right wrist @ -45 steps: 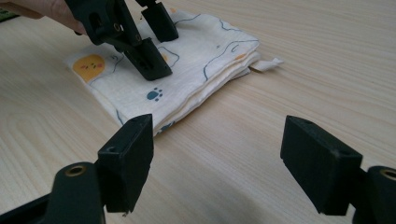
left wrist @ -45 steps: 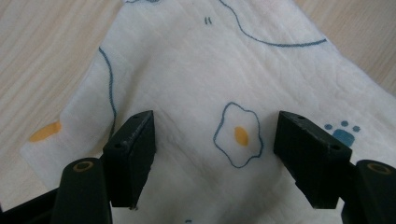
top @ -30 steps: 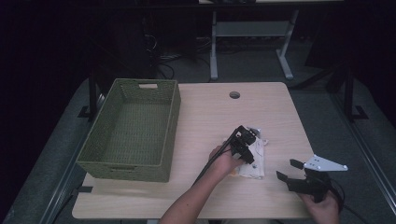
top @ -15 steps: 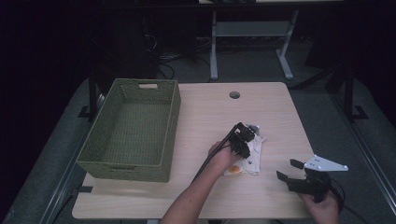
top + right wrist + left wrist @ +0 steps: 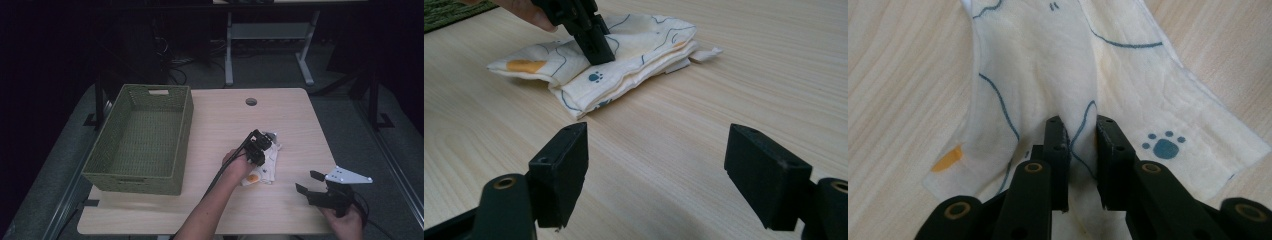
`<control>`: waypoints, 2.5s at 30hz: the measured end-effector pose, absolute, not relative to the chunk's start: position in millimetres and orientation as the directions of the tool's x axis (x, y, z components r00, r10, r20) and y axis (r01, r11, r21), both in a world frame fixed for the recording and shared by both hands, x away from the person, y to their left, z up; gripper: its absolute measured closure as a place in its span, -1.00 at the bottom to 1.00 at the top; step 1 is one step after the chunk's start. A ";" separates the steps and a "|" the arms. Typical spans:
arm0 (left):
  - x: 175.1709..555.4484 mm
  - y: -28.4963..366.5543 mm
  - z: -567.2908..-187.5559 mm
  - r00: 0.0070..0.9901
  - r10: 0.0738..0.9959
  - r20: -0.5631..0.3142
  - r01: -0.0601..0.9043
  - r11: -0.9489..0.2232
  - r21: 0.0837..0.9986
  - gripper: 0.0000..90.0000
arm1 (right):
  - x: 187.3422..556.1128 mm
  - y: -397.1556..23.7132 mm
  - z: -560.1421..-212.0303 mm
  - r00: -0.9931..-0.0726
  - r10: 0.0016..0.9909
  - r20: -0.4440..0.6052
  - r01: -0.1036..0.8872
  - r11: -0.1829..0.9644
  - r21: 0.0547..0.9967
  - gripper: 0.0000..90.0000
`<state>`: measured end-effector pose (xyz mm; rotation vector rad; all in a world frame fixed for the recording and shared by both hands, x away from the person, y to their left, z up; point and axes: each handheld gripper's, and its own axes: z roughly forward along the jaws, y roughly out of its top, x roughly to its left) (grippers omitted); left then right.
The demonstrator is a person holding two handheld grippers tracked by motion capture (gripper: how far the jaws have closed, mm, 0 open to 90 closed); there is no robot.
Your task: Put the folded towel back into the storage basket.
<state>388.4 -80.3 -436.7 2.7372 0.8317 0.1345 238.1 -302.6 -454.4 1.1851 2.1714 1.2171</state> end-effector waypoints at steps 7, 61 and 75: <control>393.3 -76.7 -436.6 0.829 0.559 -0.032 0.543 -0.788 0.291 0.81 | 238.2 -301.0 -455.1 -0.571 0.818 0.071 0.488 0.269 0.830 -0.44; 394.6 -32.1 -330.5 0.832 0.553 0.037 0.526 -0.810 0.260 0.83 | 240.1 -302.2 -456.6 -0.559 0.827 0.070 0.496 0.266 0.827 -0.44; 396.5 -2.6 -297.6 0.807 0.588 0.061 0.556 -0.789 0.261 0.83 | 240.3 -300.3 -456.6 -0.562 0.825 0.064 0.496 0.274 0.824 -0.44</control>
